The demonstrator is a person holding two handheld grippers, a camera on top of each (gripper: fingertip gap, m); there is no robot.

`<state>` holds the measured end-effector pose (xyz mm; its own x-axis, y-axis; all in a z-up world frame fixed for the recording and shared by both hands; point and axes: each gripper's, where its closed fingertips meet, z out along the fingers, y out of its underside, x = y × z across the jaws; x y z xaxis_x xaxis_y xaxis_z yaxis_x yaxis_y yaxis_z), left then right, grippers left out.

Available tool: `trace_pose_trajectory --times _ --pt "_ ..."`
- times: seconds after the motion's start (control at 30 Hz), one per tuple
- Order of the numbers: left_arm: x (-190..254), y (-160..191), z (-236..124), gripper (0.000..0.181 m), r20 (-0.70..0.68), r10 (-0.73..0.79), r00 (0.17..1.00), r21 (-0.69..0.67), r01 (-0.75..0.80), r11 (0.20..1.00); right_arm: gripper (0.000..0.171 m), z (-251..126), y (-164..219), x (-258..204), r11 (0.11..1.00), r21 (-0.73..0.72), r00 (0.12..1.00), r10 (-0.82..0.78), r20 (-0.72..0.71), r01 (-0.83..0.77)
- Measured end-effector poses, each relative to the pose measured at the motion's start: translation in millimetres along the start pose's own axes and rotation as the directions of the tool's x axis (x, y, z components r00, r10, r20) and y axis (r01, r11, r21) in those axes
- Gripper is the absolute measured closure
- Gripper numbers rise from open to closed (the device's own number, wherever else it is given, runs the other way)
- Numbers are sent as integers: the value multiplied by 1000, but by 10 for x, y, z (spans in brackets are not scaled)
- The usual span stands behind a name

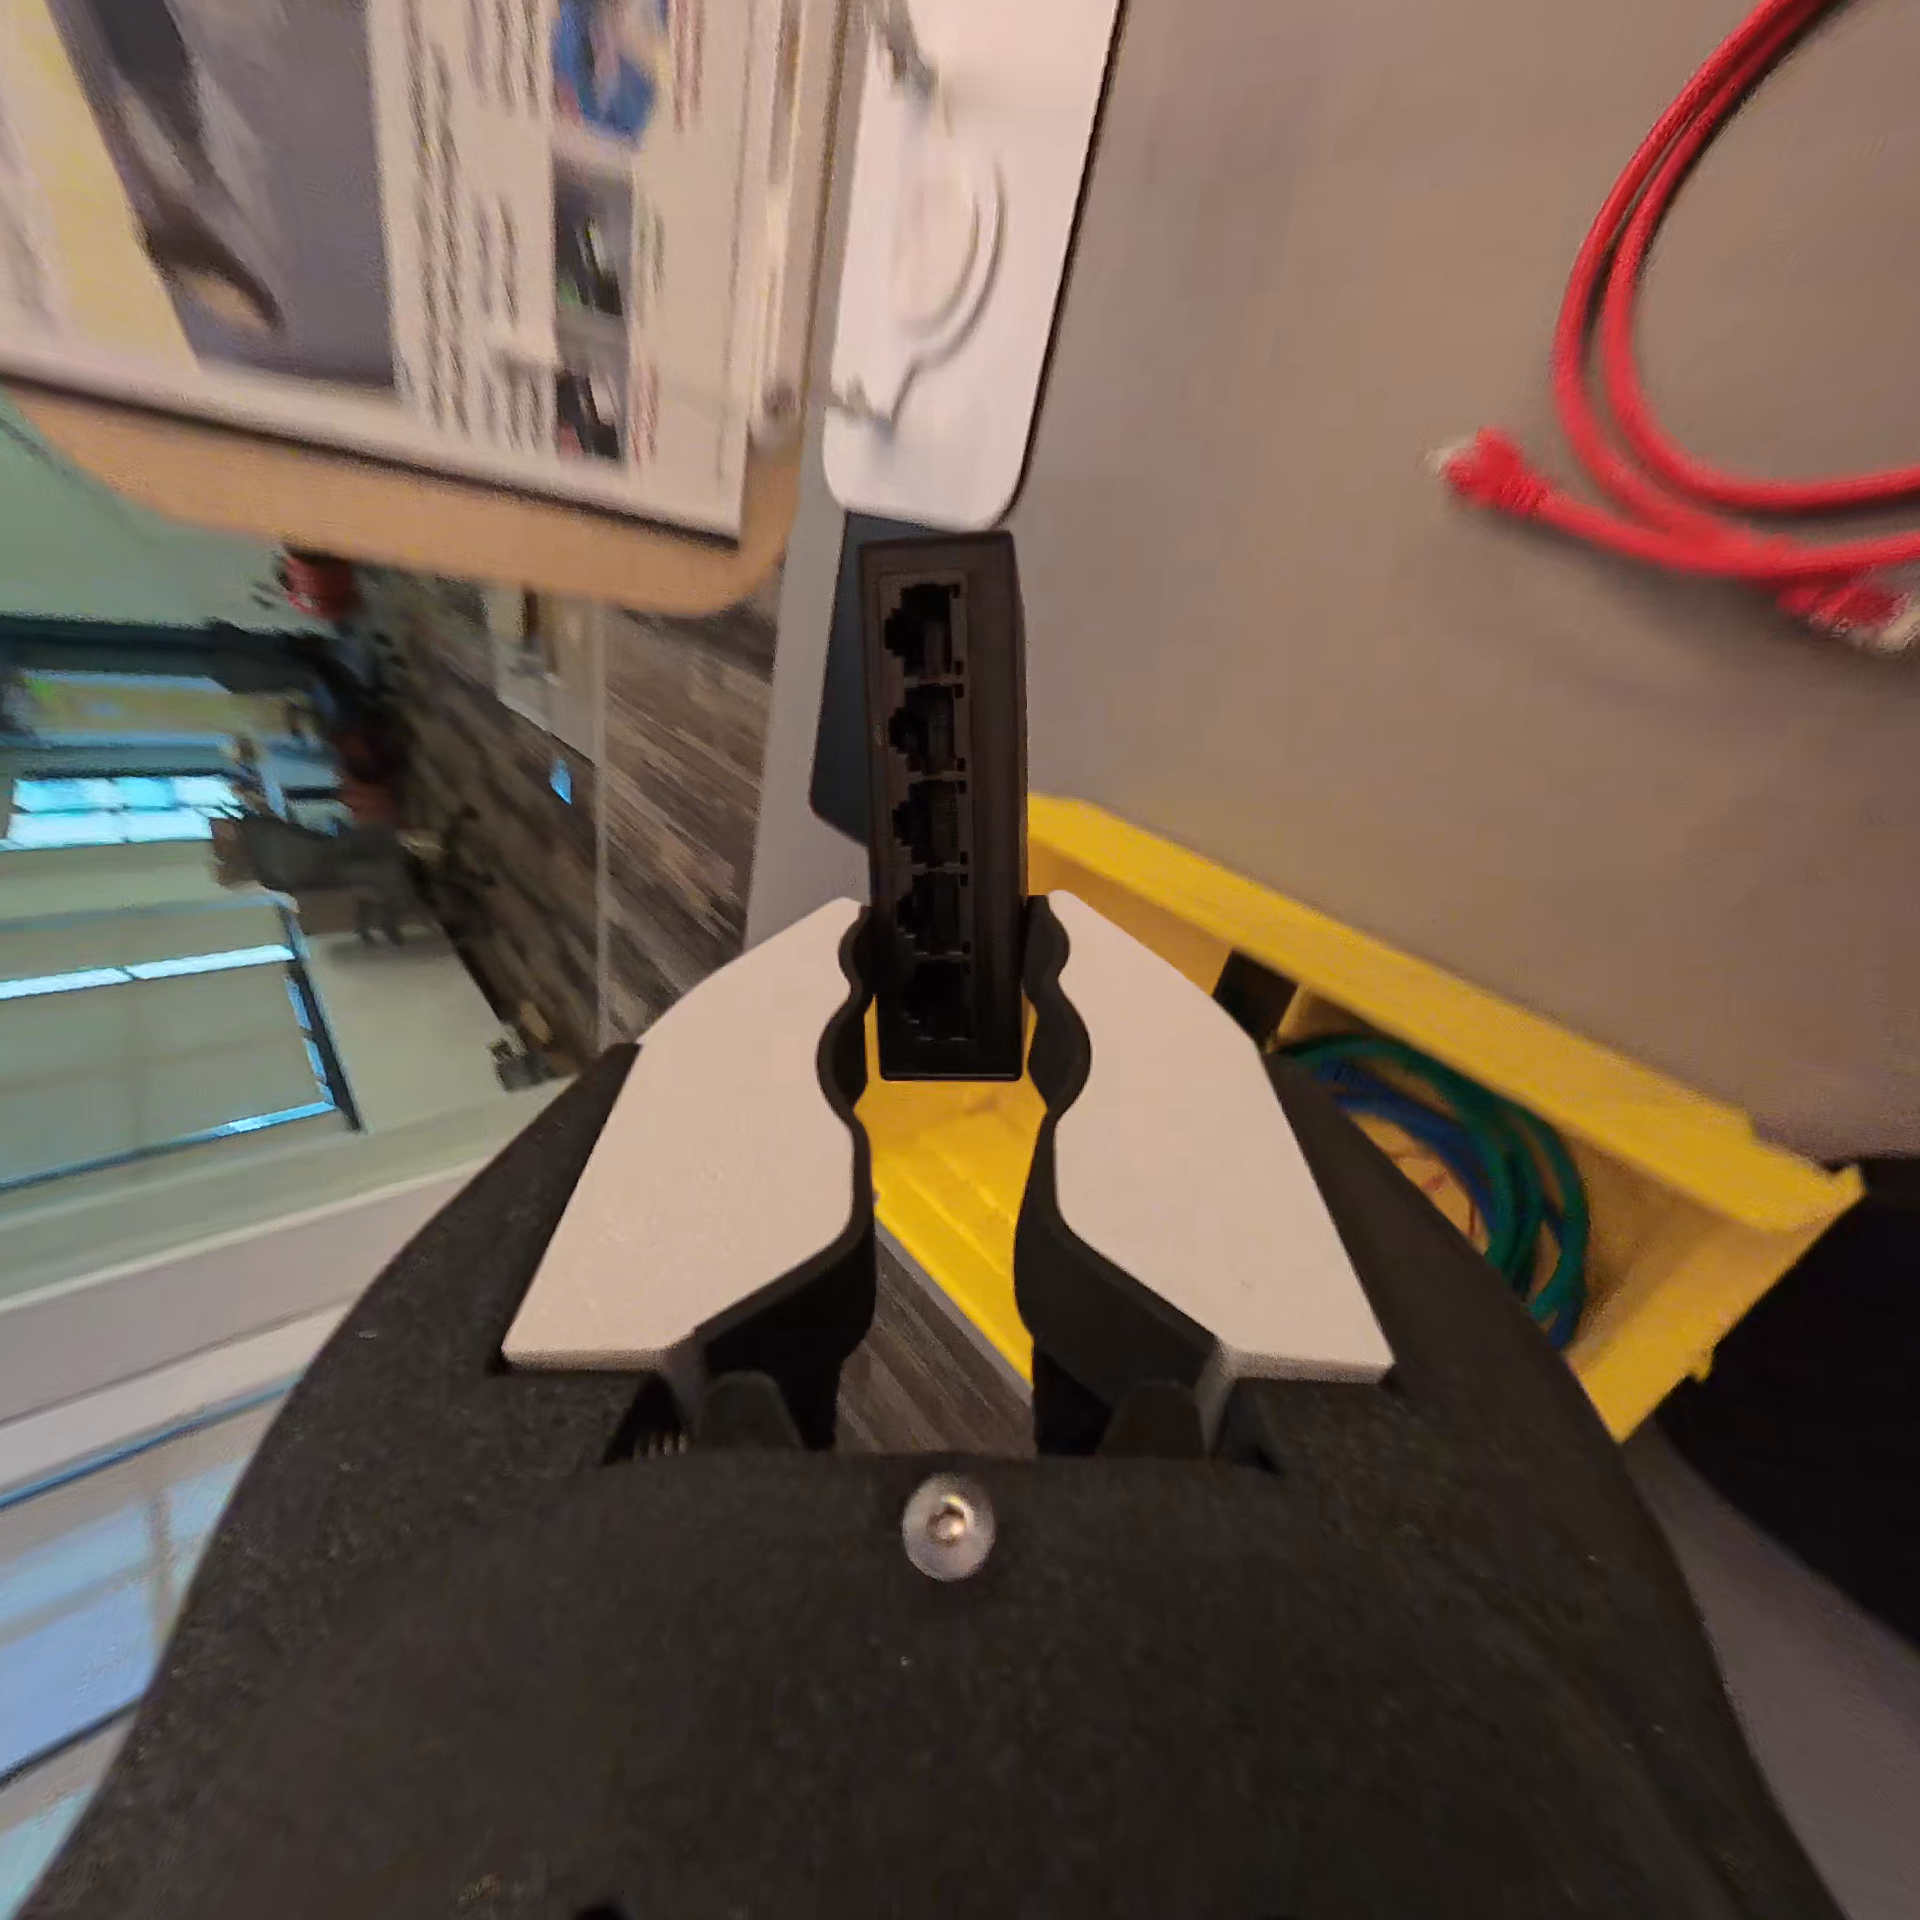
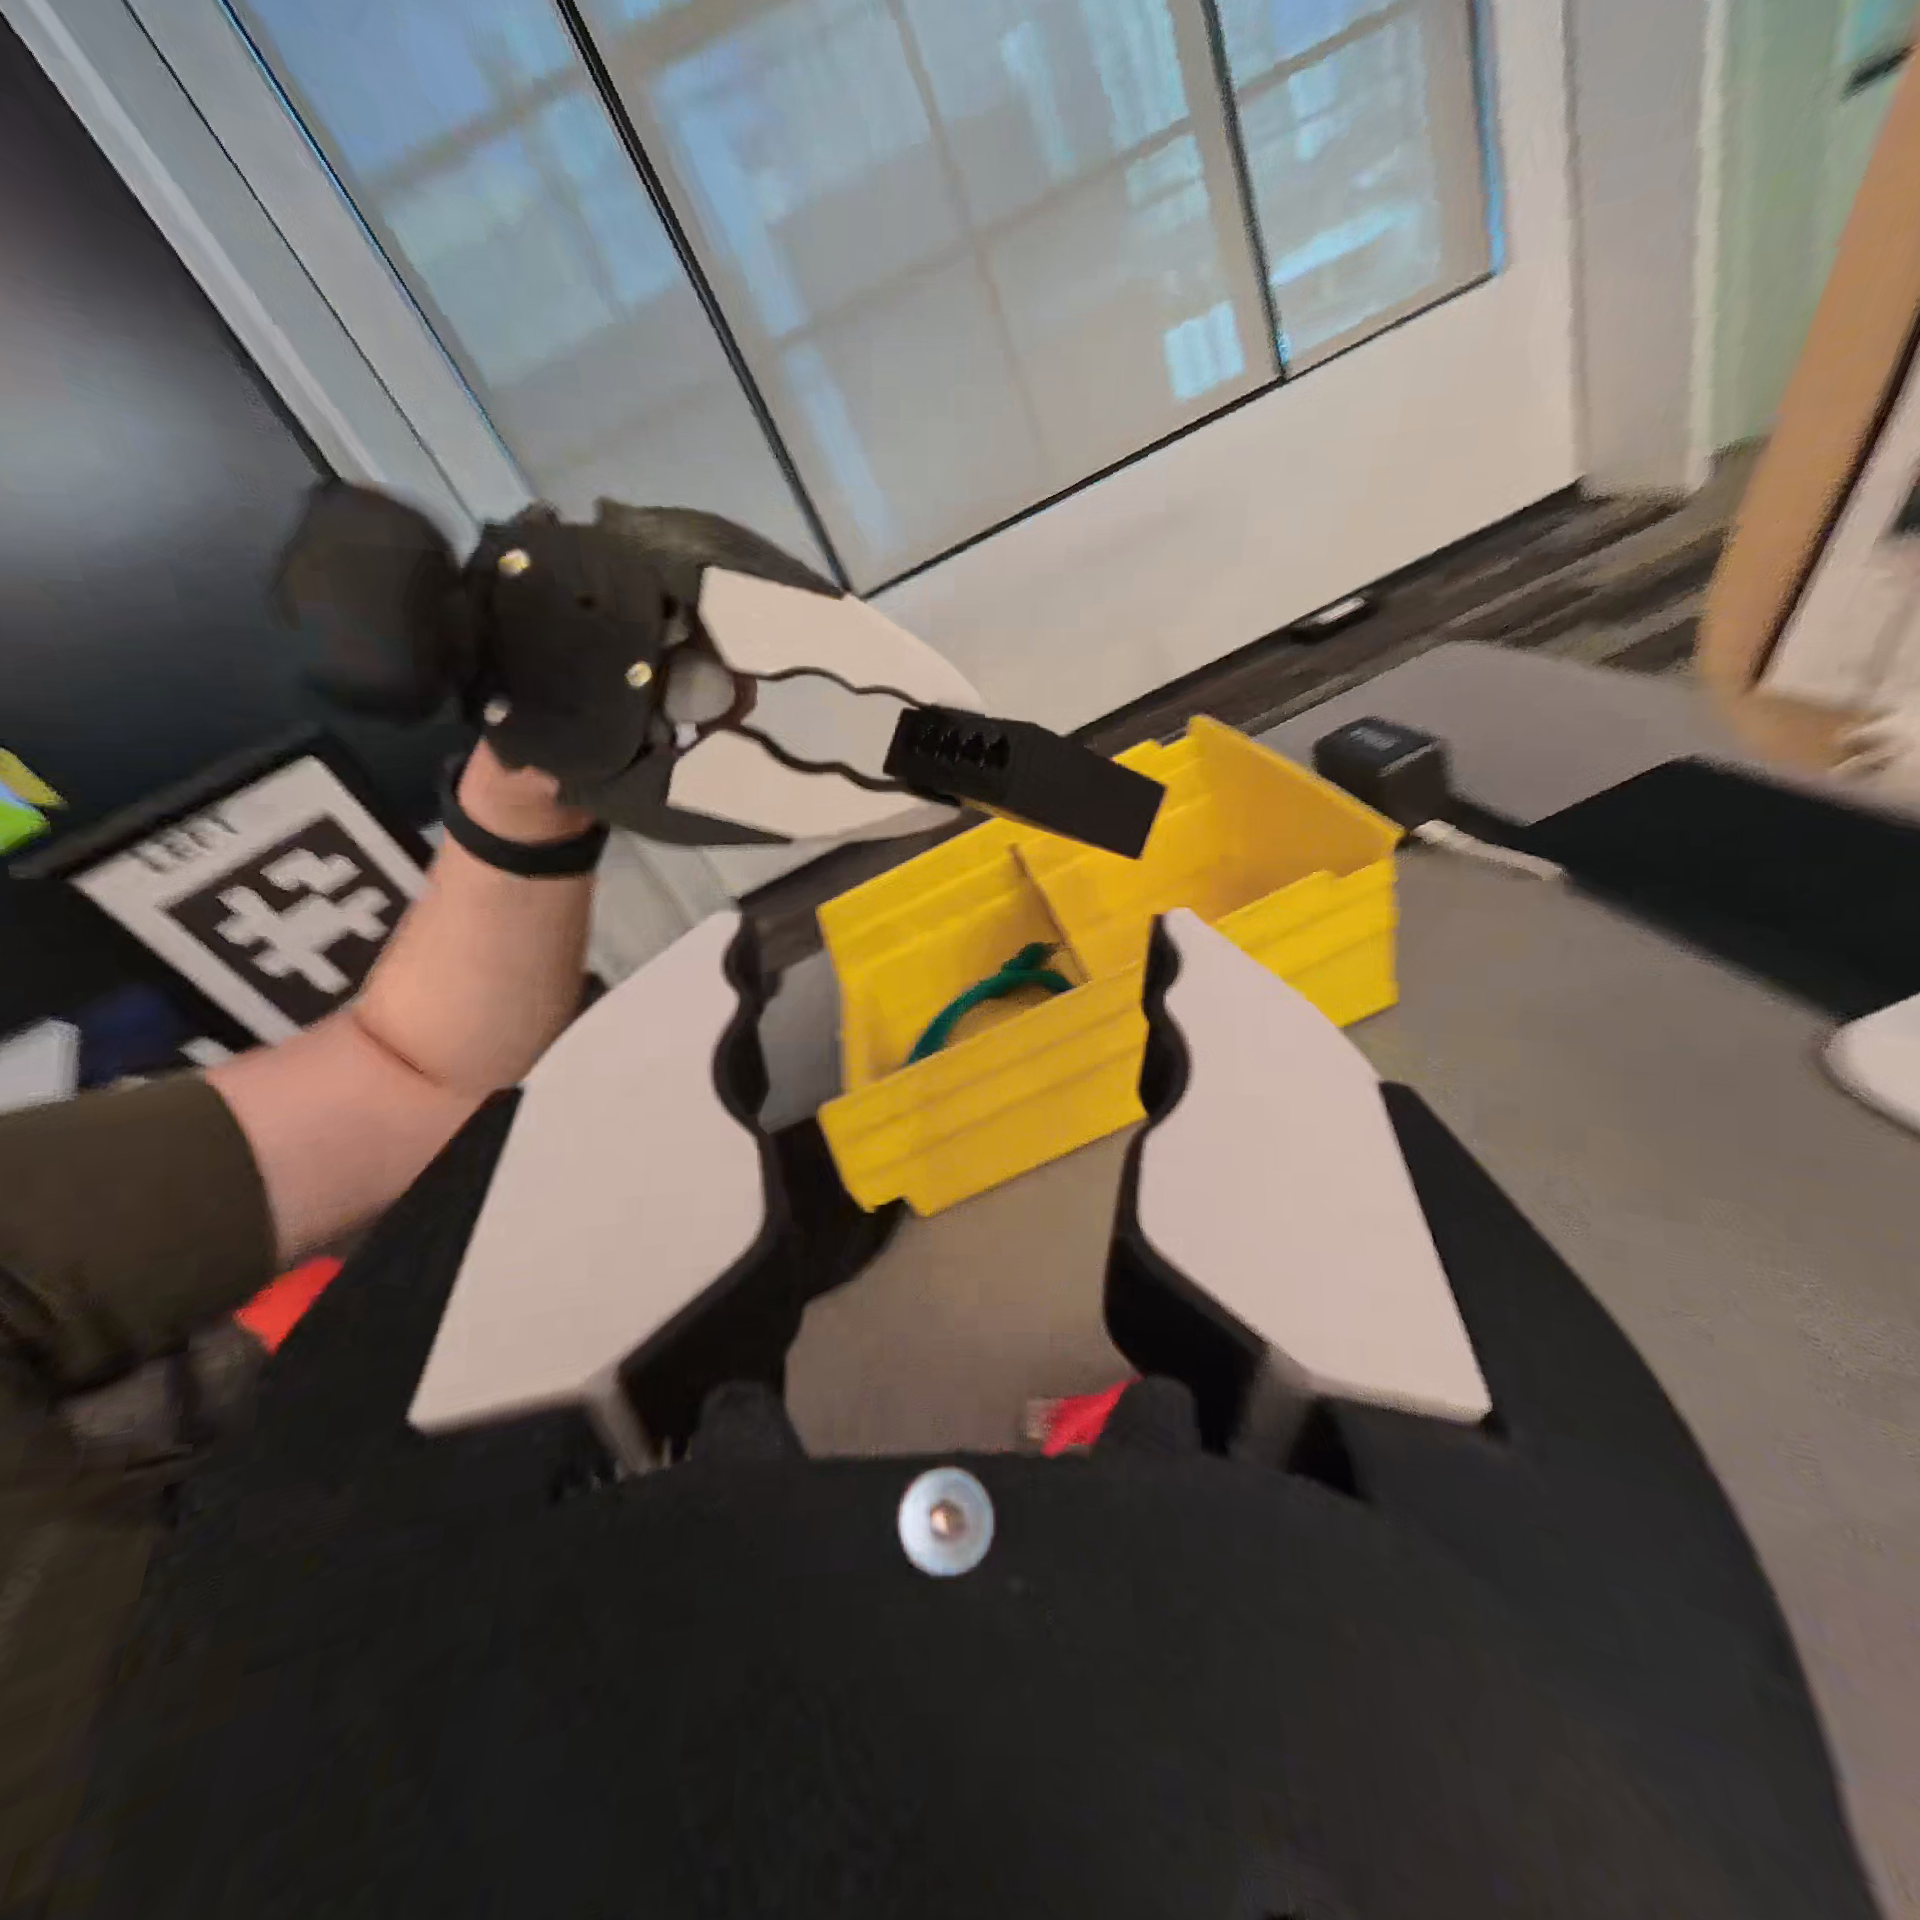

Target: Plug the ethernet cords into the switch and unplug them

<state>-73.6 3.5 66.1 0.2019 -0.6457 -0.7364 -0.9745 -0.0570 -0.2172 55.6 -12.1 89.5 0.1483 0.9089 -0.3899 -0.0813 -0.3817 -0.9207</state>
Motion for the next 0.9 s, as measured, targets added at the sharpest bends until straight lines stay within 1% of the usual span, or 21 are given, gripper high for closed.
trace_pose_trajectory --times 0.07,0.1,0.17,0.23,0.33,0.4,0.47,0.5,0.6,0.67,0.7,0.73,0.77,0.8,0.83,0.87,0.9 --pt "114 -330 -79 154 58 28 998 57 -32 998 89 82 88 4 996 -2 995 94 36 -94" --pt "165 -474 -99 154 76 31 997 87 -38 995 88 106 128 29 993 -3 992 118 35 -118" --pt "206 -706 -130 154 114 19 993 143 -35 989 82 132 228 160 992 -21 992 122 -27 -123" --pt "272 -854 -145 154 95 8 995 178 -25 984 81 132 290 230 990 -35 990 136 -40 -137" --pt "336 -935 -121 154 96 32 995 157 -47 987 80 80 207 162 973 -3 970 232 66 -233" --pt "371 -973 -96 154 95 48 994 141 -62 988 84 47 155 108 959 3 951 280 128 -283" --pt "403 -1036 -91 154 91 63 994 148 -76 986 105 48 223 86 954 -57 942 300 148 -295" --pt "411 -1060 -93 154 89 67 994 147 -79 986 108 49 268 88 951 -90 940 305 152 -295" --pt "420 -1141 -88 154 80 50 996 192 -65 979 109 -3 234 113 954 -81 937 299 180 -289" --pt "388 -1221 -147 152 57 -34 998 279 16 960 109 -53 165 103 954 -57 931 298 209 -293" --pt "353 -1239 -206 145 32 -99 995 337 82 938 109 -85 113 93 954 -33 927 297 227 -297" --pt "308 -1243 -271 134 -13 -180 983 395 171 902 109 -121 53 80 954 -7 924 291 249 -299" --pt "262 -1245 -347 125 -83 -272 959 456 279 845 109 -161 -11 62 955 22 921 278 274 -295" --pt "227 -1265 -433 119 -185 -349 919 521 393 758 109 -203 -80 41 957 57 919 257 298 -285" --pt "197 -1305 -536 112 -308 -399 864 583 503 638 109 -242 -141 19 959 92 921 227 317 -268" --pt "152 -1330 -627 111 -430 -427 795 618 605 503 109 -278 -196 -12 963 130 925 182 334 -236" --pt "133 -1360 -706 111 -548 -410 729 622 683 382 109 -317 -243 -72 967 173 927 114 357 -185"
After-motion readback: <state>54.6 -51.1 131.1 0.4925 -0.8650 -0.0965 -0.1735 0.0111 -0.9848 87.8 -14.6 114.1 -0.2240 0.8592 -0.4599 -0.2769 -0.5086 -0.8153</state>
